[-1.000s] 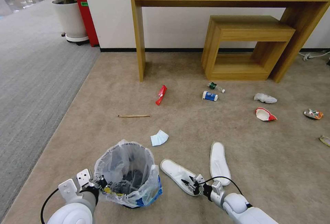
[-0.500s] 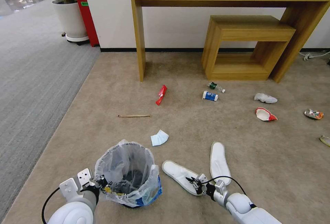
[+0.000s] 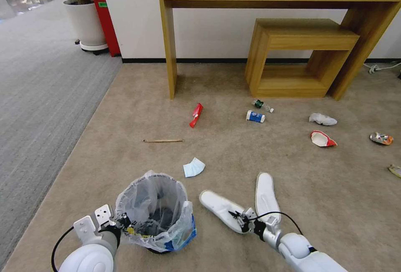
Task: Pick up the trash bin and place the garbage on the floor into it.
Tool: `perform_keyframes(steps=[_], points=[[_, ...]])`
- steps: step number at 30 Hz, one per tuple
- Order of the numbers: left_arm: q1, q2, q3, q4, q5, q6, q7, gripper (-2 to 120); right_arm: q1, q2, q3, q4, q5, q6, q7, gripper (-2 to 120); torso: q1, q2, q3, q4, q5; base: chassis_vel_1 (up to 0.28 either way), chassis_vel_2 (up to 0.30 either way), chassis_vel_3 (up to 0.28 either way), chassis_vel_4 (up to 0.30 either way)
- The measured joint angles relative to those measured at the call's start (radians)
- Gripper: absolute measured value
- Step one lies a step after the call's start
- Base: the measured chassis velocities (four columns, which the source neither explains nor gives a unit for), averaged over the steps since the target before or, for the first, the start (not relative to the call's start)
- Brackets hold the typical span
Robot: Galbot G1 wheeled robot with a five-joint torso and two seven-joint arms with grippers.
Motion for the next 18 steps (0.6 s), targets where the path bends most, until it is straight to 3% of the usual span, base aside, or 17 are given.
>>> perform_keyframes(steps=[18], points=[[-0.02,0.02,0.007,0.029,-0.01,0.0,0.003,0,-0.075,-0.065,0.17,0.13,0.068,0.024,0.001,0,0.0,0.0,0.0,-0.0001,0.0001,0.0,0.0,0.0,0.0]])
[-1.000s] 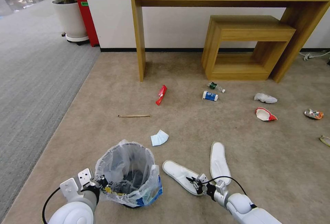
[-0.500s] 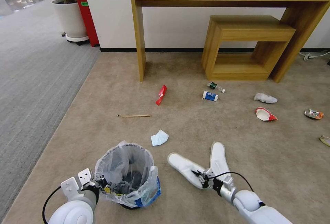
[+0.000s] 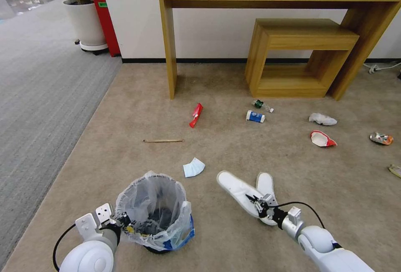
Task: Pick up the trash bin and place the garbage on the floor into it.
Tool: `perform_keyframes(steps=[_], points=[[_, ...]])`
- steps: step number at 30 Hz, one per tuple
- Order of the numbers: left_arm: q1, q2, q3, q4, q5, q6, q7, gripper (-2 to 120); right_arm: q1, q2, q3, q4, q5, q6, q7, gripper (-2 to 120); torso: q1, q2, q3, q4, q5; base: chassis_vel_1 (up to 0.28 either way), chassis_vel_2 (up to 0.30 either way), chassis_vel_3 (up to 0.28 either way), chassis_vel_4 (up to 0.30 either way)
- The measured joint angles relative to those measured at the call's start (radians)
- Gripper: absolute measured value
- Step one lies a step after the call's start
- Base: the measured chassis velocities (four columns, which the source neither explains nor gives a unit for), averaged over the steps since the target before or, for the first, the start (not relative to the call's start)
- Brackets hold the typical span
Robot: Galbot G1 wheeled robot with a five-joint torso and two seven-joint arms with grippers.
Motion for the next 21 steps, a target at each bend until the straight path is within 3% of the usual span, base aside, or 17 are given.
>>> perform_keyframes(steps=[12,21], points=[[0.0,0.005,0.012,0.0,-0.001,0.0,0.007,0,-0.028,-0.017,0.05,0.163,0.105,0.002,0.002,0,0.0,0.0,0.0,0.0,-0.0001,0.0,0.0,0.0,0.0],[0.0,0.002,0.029,-0.001,0.005,0.0,0.011,0,-0.044,-0.014,0.045,0.419,0.251,-0.008,0.059,0,0.0,0.0,0.0,0.0,-0.0001,0.0,0.0,0.0,0.0]])
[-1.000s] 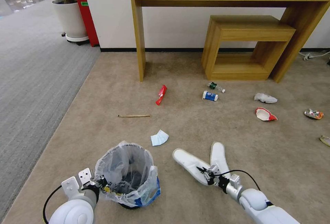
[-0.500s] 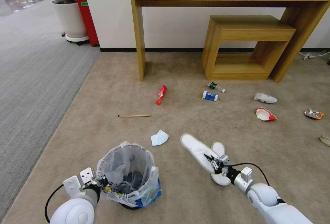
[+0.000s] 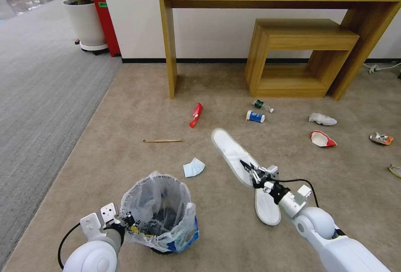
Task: Pick up the trash bin and place the garbage on the floor into it.
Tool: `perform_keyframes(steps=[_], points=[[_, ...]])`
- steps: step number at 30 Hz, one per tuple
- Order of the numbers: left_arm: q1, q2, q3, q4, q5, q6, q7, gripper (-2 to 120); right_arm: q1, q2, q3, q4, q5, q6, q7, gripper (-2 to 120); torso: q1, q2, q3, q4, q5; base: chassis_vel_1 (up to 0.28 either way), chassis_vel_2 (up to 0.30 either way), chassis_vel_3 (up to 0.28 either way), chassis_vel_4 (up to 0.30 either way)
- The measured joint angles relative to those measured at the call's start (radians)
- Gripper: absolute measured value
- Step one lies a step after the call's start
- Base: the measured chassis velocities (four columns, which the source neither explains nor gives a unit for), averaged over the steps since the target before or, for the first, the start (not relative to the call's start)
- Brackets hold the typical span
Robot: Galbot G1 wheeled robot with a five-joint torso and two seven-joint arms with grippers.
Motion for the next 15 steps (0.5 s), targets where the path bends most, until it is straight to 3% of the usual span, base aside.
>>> perform_keyframes(steps=[15], points=[[0.001,-0.023,0.034,0.009,0.033,0.0,0.013,0,0.039,0.017,-0.121,0.134,0.103,0.037,0.027,0,0.0,0.0,0.0,0.0,-0.0001,0.0,0.0,0.0,0.0]])
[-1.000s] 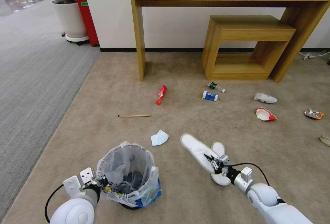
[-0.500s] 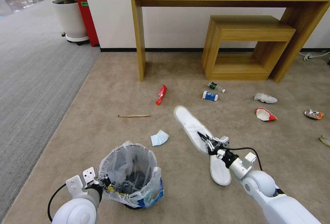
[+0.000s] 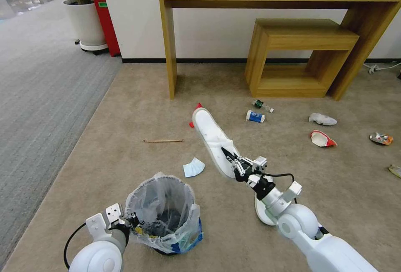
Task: Pick up the trash bin and place the garbage on the floor into it.
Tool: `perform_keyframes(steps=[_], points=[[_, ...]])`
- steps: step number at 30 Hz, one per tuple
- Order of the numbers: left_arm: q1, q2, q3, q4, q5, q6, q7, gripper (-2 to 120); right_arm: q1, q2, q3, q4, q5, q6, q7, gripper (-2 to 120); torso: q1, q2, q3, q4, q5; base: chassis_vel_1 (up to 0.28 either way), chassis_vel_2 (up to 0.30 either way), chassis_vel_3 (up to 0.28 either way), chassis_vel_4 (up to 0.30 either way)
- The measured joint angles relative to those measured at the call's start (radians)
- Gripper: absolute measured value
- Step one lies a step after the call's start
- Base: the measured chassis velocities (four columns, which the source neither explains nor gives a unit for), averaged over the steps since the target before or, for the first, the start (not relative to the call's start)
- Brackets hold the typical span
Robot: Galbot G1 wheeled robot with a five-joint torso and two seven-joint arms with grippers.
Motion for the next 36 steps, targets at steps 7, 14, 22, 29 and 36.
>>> perform_keyframes(steps=[7,14,22,29,36], points=[[0.005,-0.006,0.004,-0.004,0.009,0.0,0.003,0,0.008,-0.011,-0.029,0.026,-0.001,-0.003,-0.001,0,0.0,0.0,0.0,0.0,0.0,0.0,0.0,0.0,0.0],[0.006,-0.011,0.01,-0.005,0.016,0.0,0.006,0,0.024,-0.015,-0.076,0.036,0.009,0.001,0.002,0,0.0,0.0,0.0,0.0,0.0001,0.0,0.0,0.0,0.0],[0.004,-0.023,0.022,-0.002,0.025,0.0,0.009,0,0.055,-0.012,-0.168,0.036,0.008,0.011,0.0,0,0.0,0.0,0.0,0.0,0.0,0.0,0.0,0.0,0.0],[0.002,-0.035,0.032,-0.001,0.033,0.0,0.012,0,0.088,-0.001,-0.248,0.026,0.009,0.02,-0.002,0,0.0,0.0,0.0,0.0,0.0,0.0,0.0,0.0,0.0],[-0.006,-0.046,0.044,0.006,0.039,0.0,0.014,0,0.135,0.01,-0.343,0.014,0.012,0.026,-0.001,0,0.0,0.0,0.0,0.0,0.0,0.0,0.0,0.0,0.0]])
